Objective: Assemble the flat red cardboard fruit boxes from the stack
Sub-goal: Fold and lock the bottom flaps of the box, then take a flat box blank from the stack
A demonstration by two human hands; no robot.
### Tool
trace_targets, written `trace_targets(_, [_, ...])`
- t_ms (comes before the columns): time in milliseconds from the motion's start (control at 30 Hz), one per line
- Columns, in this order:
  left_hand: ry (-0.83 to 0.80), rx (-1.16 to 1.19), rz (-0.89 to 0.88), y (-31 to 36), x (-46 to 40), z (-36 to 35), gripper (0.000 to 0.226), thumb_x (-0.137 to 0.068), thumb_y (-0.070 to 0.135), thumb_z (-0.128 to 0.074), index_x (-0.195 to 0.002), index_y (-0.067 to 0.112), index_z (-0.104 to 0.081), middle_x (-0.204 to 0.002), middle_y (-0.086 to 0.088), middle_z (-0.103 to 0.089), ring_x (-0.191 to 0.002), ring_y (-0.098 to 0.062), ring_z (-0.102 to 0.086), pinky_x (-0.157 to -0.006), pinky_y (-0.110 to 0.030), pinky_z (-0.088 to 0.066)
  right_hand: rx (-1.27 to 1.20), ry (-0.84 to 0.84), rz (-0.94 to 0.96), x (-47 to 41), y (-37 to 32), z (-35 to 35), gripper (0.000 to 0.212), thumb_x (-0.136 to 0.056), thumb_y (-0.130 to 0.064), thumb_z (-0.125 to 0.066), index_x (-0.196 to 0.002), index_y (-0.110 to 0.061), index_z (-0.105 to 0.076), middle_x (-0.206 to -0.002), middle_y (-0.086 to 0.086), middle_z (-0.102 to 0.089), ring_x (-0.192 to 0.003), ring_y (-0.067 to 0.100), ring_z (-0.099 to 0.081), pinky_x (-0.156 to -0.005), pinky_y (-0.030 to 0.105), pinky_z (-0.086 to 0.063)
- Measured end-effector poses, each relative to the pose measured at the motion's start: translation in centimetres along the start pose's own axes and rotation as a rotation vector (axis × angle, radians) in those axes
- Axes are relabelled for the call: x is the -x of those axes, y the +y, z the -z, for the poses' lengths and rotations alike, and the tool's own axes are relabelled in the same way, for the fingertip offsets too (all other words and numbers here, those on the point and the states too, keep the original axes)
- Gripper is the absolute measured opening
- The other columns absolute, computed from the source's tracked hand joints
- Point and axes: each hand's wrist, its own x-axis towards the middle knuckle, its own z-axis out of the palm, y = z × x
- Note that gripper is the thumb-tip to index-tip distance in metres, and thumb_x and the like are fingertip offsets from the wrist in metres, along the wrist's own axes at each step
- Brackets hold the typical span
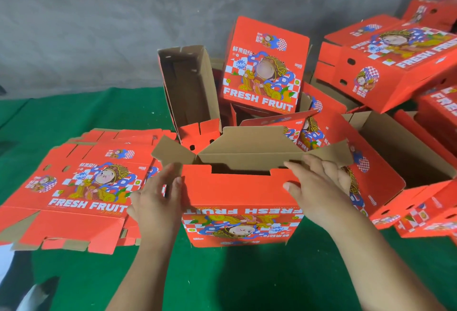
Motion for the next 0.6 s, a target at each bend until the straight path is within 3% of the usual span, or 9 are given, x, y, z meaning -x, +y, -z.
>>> trace_targets(167, [0.014, -0.062, -0.155, 0.5, -0.2, -0.1, 0.088, -0.086, 0.017, -0.078, -0.16, 0.028, -0.032, -0.086, 0.028, -0.056, -0.094, -0.029, -0.05, -0.083, -0.038, -0.025, -0.086, 0.086, 0.15, 0.8, -3.5, -0.2, 0.072, -0.09, -0.027, -0.057, -0.158, -0.04, -0.033, -0.169, 0.0, -0.022, -0.149, 0.022, -0.026, -0.121, 0.041, -0.011])
trace_targets(200, [0.01, -0.098, -0.198, 0.2, 0.0, -0.1, 0.086, -0.087, 0.016, -0.074, -0.16, 0.03, -0.031, -0.084, 0.027, -0.056, -0.093, -0.028, -0.047, -0.082, -0.037, -0.022, -0.12, 0.063, 0.185, 0.9, -4.3, -0.6, 0.072, -0.092, -0.031, -0.056, -0.159, -0.038, -0.029, -0.173, 0.0, -0.015, -0.147, 0.024, -0.035, -0.12, 0.042, -0.019])
trace_targets(267, [0.002, -0.186, -0.348, -0.7, 0.5, -0.3, 0.066, -0.088, 0.015, -0.065, -0.149, 0.036, -0.05, -0.085, 0.014, -0.058, -0.088, -0.028, -0.044, -0.079, -0.036, -0.021, -0.176, 0.014, 0.177, 0.8, -5.1, -1.6, 0.076, -0.098, -0.051, -0.049, -0.162, -0.038, -0.011, -0.175, -0.005, 0.005, -0.139, 0.027, -0.05, -0.114, 0.045, -0.035])
trace_targets(333, [-0.001, -0.217, -0.457, -1.7, 0.8, -0.5, 0.049, -0.084, 0.015, -0.064, -0.13, 0.034, -0.07, -0.086, 0.008, -0.052, -0.084, -0.026, -0.043, -0.076, -0.036, -0.022, -0.174, -0.016, 0.153, 0.7, -5.0, -2.3, 0.082, -0.099, -0.066, -0.038, -0.162, -0.04, 0.007, -0.172, -0.01, 0.021, -0.14, 0.028, -0.048, -0.114, 0.048, -0.038])
trace_targets(400, [-0.103, -0.157, -0.491, -2.2, 0.5, -0.4, 0.041, -0.085, 0.017, -0.065, -0.123, 0.03, -0.075, -0.094, 0.01, -0.054, -0.089, -0.023, -0.047, -0.076, -0.037, -0.027, -0.144, -0.05, 0.172, 0.6, -4.7, -3.1, 0.079, -0.099, -0.07, -0.027, -0.16, -0.044, 0.017, -0.168, -0.011, 0.032, -0.144, 0.03, -0.037, -0.117, 0.048, -0.032])
trace_targets(500, [-0.38, 0.005, -0.47, -1.9, 0.4, 0.1, 0.034, -0.088, 0.034, -0.066, -0.121, 0.03, -0.074, -0.123, 0.013, -0.059, -0.117, -0.019, -0.051, -0.101, -0.042, -0.037, -0.106, -0.123, 0.207, 0.6, -4.5, -3.7, 0.072, -0.1, -0.069, -0.02, -0.16, -0.045, 0.013, -0.163, -0.01, 0.041, -0.145, 0.029, -0.029, -0.118, 0.046, -0.026])
trace_targets(600, [-0.5, -0.122, -0.41, -0.4, 0.2, -0.1, 0.051, -0.09, 0.067, -0.046, -0.134, 0.047, -0.062, -0.136, 0.022, -0.046, -0.122, -0.017, -0.033, -0.108, -0.032, -0.029, -0.125, -0.011, 0.214, 0.8, -4.7, -3.1, 0.066, -0.102, -0.062, -0.034, -0.162, -0.042, -0.016, -0.173, -0.003, 0.016, -0.147, 0.03, -0.03, -0.121, 0.047, -0.024])
